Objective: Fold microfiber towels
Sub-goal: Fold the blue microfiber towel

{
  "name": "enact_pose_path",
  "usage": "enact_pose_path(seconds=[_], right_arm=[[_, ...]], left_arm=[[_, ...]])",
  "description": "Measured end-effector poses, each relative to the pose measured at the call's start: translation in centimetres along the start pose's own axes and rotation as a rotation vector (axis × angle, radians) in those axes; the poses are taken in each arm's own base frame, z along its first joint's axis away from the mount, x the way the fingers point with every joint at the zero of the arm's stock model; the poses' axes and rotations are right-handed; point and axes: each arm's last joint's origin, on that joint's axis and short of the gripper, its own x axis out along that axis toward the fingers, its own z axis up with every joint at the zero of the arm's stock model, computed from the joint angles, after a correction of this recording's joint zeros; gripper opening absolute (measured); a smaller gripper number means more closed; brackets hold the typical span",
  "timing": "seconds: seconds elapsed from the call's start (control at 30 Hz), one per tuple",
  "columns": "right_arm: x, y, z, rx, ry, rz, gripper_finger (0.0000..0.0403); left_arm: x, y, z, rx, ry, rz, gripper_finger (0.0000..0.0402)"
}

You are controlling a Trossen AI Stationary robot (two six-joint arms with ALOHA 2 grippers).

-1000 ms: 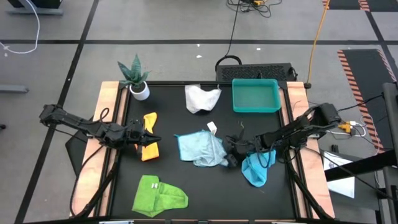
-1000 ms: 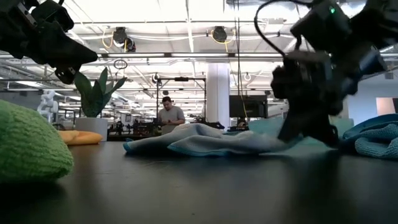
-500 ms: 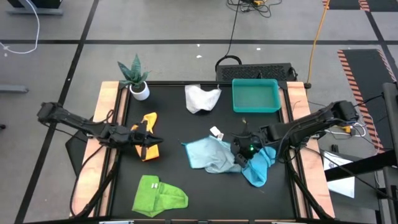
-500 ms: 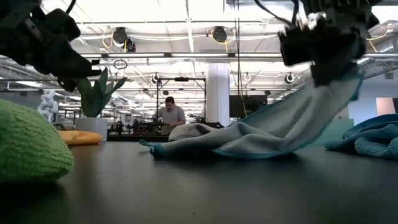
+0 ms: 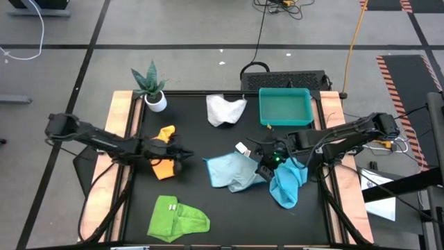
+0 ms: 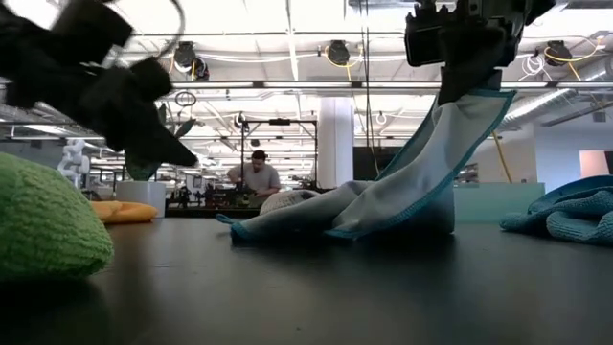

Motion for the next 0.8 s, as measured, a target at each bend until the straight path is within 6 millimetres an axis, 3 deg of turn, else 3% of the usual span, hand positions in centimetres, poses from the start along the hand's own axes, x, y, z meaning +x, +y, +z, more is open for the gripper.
enact_pose_path(seconds=[0.2, 0.33, 0.6, 0.8], right_arm=[[-0.1, -0.2, 0.1, 0.001, 0.001, -0.004, 0.0], [-0.1, -0.3, 0.0, -0.009, 0.012, -0.01, 0.0], [0.0, -0.6, -0.2, -0.025, 0.033, -0.027, 0.0], [0.0, -0.7, -0.3, -0.05, 0.041, -0.038, 0.0]], left_arm=[[5.1, 0.9, 1.6, -0.029, 0.197, 0.003, 0.01], [7.5, 0.8, 2.1, -0.082, 0.285, -0.076, 0.0147], [10.1, 0.2, 2.0, 0.044, 0.31, -0.024, 0.0216], [11.1, -0.6, 0.6, 0.131, 0.362, -0.021, 0.0215]])
